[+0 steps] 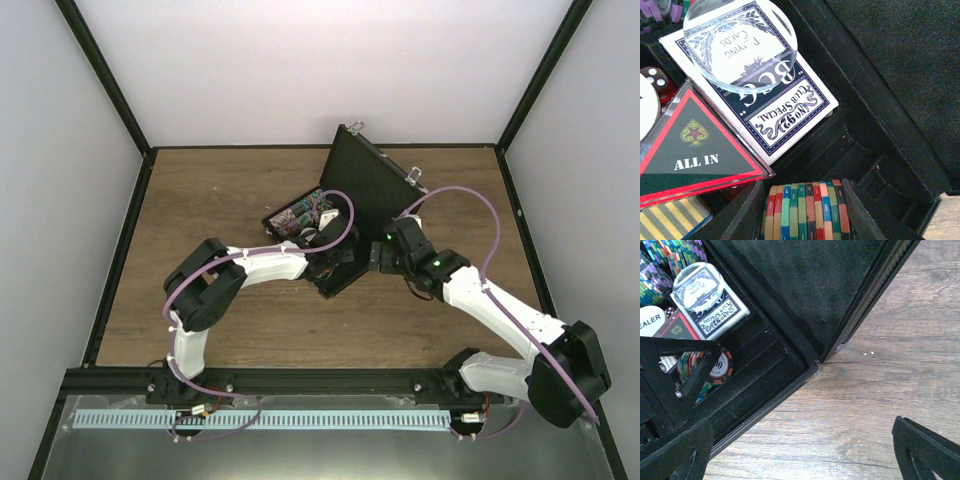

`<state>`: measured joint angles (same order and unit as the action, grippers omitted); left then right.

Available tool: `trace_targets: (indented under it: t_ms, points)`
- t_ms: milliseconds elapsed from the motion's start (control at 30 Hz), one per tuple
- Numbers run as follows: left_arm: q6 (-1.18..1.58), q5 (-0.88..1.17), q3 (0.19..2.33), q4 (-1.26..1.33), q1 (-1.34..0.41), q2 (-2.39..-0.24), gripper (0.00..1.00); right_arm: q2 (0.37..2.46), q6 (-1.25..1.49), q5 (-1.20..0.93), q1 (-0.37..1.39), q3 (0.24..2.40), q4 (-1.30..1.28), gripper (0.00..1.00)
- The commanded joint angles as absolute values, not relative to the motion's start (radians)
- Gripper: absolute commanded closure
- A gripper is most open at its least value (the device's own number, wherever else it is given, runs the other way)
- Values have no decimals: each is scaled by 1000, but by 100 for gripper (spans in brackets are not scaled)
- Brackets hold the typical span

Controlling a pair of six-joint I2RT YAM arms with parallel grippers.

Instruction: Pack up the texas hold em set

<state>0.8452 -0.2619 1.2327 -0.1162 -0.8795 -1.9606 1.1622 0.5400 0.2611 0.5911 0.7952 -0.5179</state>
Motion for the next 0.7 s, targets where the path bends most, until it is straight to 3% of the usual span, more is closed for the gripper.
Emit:
trace_targets:
  t_ms: [0,267,433,667]
  points:
    - [846,-277,1251,-192,-891,-1970,59,1163,554,270,586,791,-503,0]
    - [839,-274,1262,-204,-893,-1964,46,1158,546,266,587,798,-496,0]
    - [831,-267,1264,-196,-893,-1942,45,1158,541,258,586,800,-491,0]
    - [762,-268,1256,-145,-884,-1851,30,1177,512,156,564,836,-434,4]
